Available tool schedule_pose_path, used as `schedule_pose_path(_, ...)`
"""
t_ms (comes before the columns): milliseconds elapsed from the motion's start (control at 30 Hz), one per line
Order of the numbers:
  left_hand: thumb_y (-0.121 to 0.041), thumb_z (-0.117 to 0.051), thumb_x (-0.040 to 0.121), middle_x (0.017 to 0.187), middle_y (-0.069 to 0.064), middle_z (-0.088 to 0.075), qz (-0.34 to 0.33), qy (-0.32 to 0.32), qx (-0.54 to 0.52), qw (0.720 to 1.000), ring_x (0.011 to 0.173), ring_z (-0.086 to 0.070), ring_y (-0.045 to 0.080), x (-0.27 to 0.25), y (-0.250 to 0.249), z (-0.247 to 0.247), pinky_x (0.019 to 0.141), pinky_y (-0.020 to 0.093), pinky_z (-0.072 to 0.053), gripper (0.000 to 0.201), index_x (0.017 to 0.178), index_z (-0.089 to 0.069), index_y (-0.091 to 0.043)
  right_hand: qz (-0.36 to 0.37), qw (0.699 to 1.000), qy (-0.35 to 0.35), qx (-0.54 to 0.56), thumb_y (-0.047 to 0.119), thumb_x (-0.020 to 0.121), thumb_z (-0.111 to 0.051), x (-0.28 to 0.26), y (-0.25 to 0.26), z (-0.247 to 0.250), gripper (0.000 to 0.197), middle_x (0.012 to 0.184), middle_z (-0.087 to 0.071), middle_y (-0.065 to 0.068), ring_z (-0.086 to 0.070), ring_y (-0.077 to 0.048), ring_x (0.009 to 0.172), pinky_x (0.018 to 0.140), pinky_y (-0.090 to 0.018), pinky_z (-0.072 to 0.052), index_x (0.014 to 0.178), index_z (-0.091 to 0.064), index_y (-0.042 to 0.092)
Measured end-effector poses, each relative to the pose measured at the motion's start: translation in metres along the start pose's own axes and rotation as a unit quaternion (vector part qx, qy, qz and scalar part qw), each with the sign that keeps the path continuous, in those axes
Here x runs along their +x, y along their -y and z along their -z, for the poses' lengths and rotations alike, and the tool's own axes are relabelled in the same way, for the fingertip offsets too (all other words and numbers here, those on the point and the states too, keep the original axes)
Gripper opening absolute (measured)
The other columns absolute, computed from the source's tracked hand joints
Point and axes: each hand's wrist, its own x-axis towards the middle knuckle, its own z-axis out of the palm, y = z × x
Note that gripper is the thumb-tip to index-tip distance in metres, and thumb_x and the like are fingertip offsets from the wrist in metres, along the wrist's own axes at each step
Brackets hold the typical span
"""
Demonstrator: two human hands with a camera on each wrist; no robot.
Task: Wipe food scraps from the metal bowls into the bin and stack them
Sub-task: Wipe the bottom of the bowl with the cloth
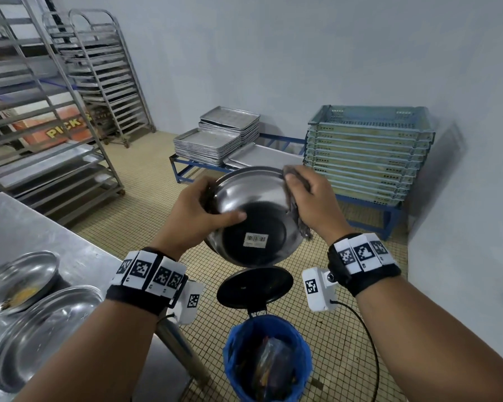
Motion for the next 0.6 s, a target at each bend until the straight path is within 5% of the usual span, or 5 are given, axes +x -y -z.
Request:
schedule_pose_path(67, -0.034, -0.102, 0.056, 0.094, -0.015, -0.072, -0.007, 0.027, 0.053, 0.998, 0.089, -0.070, 0.008, 0.003, -0.001, 0.000, 0.076, 0.026, -0.057, 0.062, 0.104, -0.062, -0.031, 0.044, 0.998, 0.006, -0.048, 0.033, 0.105, -0.052, 0.002, 0.007, -0.002, 0.020, 0.089, -0.069, 0.014, -0.066, -0.002, 0.080, 0.070, -0.014, -0.051, 0.118, -0.067, 0.030)
schedule_pose_path(167, -0.021, -0.103, 0.059, 0.097, -0.016, -0.074, -0.020, 0.032, 0.055, 0.998, 0.092, -0.072, 0.007, 0.004, -0.005, 0.000, 0.078, 0.024, -0.057, 0.060, 0.103, -0.063, -0.033, 0.078, 0.993, 0.014, -0.088, 0.038, 0.105, -0.050, 0.001, 0.010, -0.005, 0.025, 0.089, -0.071, 0.011, -0.068, -0.008, 0.080, 0.070, -0.028, -0.056, 0.121, -0.066, 0.028)
schedule_pose_path(400, -0.033, -0.102, 0.052, 0.096, -0.003, -0.077, 0.008, -0.040, -0.043, 0.998, 0.093, -0.076, 0.024, -0.010, -0.002, 0.004, 0.070, 0.033, -0.064, 0.065, 0.104, -0.064, -0.022, -0.024, 0.999, -0.016, 0.032, 0.035, 0.107, -0.048, -0.010, -0.010, 0.000, 0.027, 0.103, -0.068, 0.011, -0.063, 0.002, 0.093, 0.080, -0.014, -0.046, 0.120, -0.067, 0.022)
schedule_pose_path(500, -0.037, -0.101, 0.057, 0.096, -0.006, -0.073, 0.000, 0.015, 0.071, 0.997, 0.090, -0.072, 0.010, -0.010, -0.013, 0.002, 0.072, 0.027, -0.060, 0.061, 0.102, -0.061, -0.029, 0.014, 1.000, 0.008, -0.016, 0.033, 0.107, -0.049, -0.007, 0.001, 0.002, 0.023, 0.097, -0.069, 0.007, -0.064, 0.000, 0.085, 0.071, -0.009, -0.048, 0.119, -0.066, 0.025)
schedule_pose_path(600, -0.021, -0.100, 0.064, 0.097, -0.015, -0.068, -0.010, 0.041, 0.114, 0.993, 0.087, -0.065, -0.007, -0.006, -0.020, -0.003, 0.070, 0.013, -0.052, 0.059, 0.099, -0.056, -0.038, 0.091, 0.992, 0.022, -0.085, 0.033, 0.106, -0.050, -0.002, 0.015, 0.002, 0.026, 0.096, -0.072, 0.003, -0.068, -0.010, 0.084, 0.074, -0.022, -0.055, 0.123, -0.066, 0.021)
